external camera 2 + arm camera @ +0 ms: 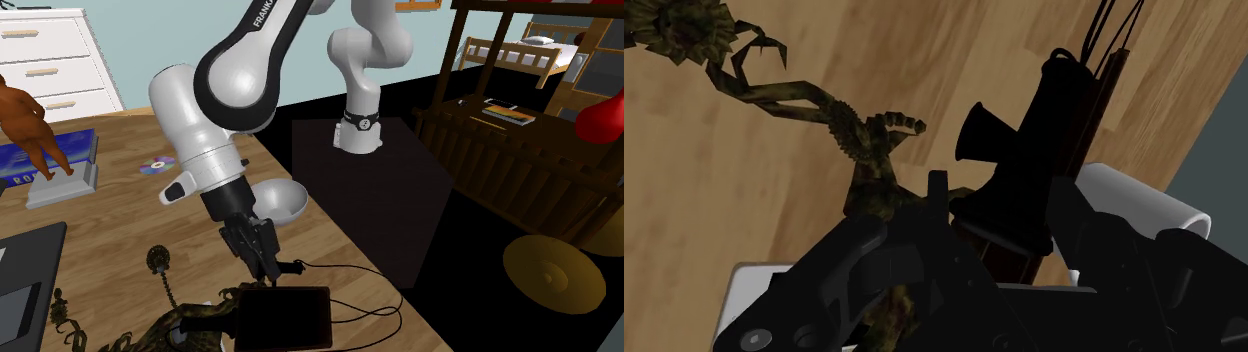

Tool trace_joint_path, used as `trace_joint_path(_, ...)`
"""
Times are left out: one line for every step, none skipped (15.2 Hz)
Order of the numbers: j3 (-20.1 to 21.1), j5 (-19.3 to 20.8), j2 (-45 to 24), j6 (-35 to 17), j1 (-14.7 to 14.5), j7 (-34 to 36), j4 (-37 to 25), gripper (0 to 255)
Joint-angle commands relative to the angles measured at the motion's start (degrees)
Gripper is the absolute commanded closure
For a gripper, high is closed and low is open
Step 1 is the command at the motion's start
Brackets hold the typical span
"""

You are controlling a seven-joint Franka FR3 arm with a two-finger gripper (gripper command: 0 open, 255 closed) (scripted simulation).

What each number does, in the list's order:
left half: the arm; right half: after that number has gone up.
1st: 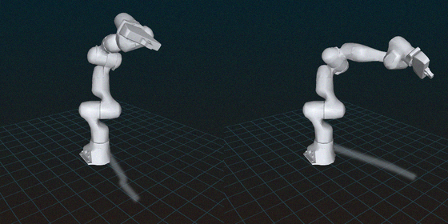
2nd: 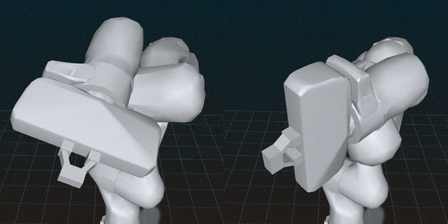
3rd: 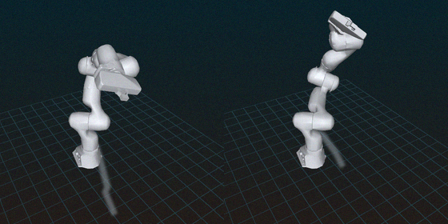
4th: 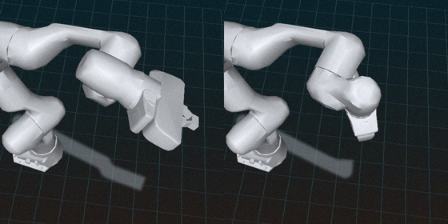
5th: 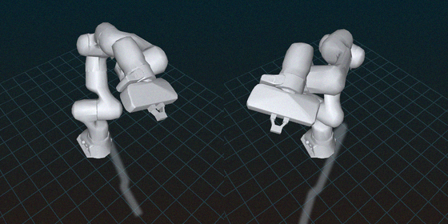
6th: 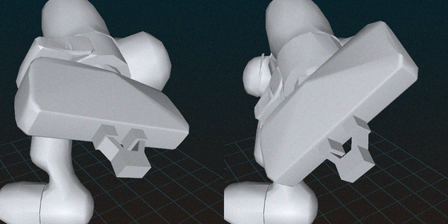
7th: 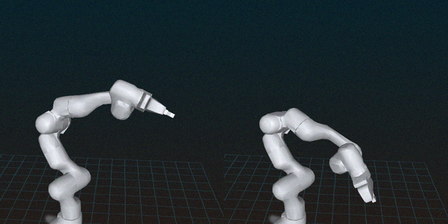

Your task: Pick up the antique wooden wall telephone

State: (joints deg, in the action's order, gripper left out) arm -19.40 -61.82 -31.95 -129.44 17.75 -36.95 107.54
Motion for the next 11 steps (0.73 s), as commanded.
trace_joint_path(-0.3, 0.7, 0.9, 0.4, -0.2, 0.7, 0.2, 255)
trace_joint_path(-0.5, 1.1, 1.4, 0.7, -0.4, 1.2, 0.3, 255)
trace_joint_path(-0.7, 1.6, 2.0, 0.9, -0.5, 1.7, 0.4, 255)
trace_joint_path(-0.9, 2.0, 2.5, 1.2, -0.6, 2.2, 0.5, 255)
trace_joint_path(-1.1, 2.5, 3.1, 1.5, -0.8, 2.6, 0.5, 255)
trace_joint_path(-1.3, 2.9, 3.6, 1.7, -0.9, 3.1, 0.6, 255)
trace_joint_path(-1.5, 3.4, 4.2, 2.0, -1.0, 3.6, 0.6, 255)
trace_joint_path(-1.7, 3.8, 4.7, 2.3, -1.2, 4.1, 0.7, 255)
trace_joint_path(-1.9, 4.3, 5.2, 2.6, -1.3, 4.6, 0.7, 255)
trace_joint_path(-2.1, 4.8, 5.7, 2.9, -1.4, 5.1, 0.7, 255)
trace_joint_path(-2.3, 5.2, 6.2, 3.2, -1.5, 5.7, 0.7, 255)
